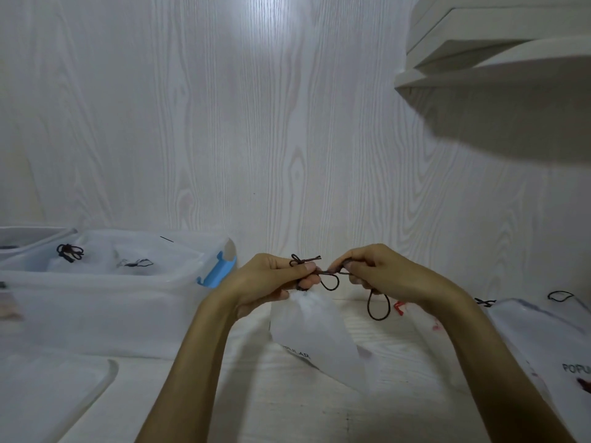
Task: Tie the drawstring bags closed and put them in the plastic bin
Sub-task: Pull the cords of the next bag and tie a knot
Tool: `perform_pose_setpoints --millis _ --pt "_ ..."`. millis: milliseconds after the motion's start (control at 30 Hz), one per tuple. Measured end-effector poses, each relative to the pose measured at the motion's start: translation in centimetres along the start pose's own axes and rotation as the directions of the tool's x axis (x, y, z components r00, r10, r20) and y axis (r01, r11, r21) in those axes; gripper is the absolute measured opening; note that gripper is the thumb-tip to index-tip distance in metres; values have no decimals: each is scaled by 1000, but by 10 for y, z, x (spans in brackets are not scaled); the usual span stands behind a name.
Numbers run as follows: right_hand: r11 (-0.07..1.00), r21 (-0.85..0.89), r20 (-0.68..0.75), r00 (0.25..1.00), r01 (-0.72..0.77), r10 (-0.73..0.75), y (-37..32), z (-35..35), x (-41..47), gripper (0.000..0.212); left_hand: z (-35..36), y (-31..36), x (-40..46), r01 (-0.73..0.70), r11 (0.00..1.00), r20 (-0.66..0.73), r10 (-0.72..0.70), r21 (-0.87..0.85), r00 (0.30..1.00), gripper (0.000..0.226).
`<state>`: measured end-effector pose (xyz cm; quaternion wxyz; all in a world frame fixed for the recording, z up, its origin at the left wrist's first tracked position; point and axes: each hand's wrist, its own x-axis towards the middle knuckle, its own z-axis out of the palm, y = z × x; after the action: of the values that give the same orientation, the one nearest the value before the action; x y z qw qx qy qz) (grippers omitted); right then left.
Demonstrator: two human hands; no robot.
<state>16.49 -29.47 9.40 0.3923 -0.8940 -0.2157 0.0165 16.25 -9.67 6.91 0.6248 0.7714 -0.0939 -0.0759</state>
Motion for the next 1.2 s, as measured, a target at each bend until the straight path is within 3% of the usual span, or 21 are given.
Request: perform_pose_setpoints --millis 200,367,533,667,767,967,1200 --pt "998 -64 102 994 -26 33 -15 -7 -17 27 0 -2 2 50 991 -5 -51 -121 999 9" --pt "990 -141 130 991 -16 34 -24 -9 -24 22 -1 0 1 56 979 11 -55 -194 998 11" --pt "995 -55 -108 991 -82 76 -22 -11 -22 14 -2 0 -2 85 989 52 -80 -117 995 10" --pt "985 -154 -288 957 -81 34 -18 -3 -15 9 2 2 -2 110 993 105 -106 -38 989 15" --pt "989 -137 -336 942 -49 0 -21 2 -13 8 7 1 2 104 994 46 -102 -45 994 13" --pt "995 -20 -109 989 -100 98 -29 6 -20 9 7 0 7 75 936 -73 -106 -343 992 9" --pt "983 -178 59 996 -51 62 -42 19 -24 16 0 -1 4 105 953 -15 -113 -283 993 16"
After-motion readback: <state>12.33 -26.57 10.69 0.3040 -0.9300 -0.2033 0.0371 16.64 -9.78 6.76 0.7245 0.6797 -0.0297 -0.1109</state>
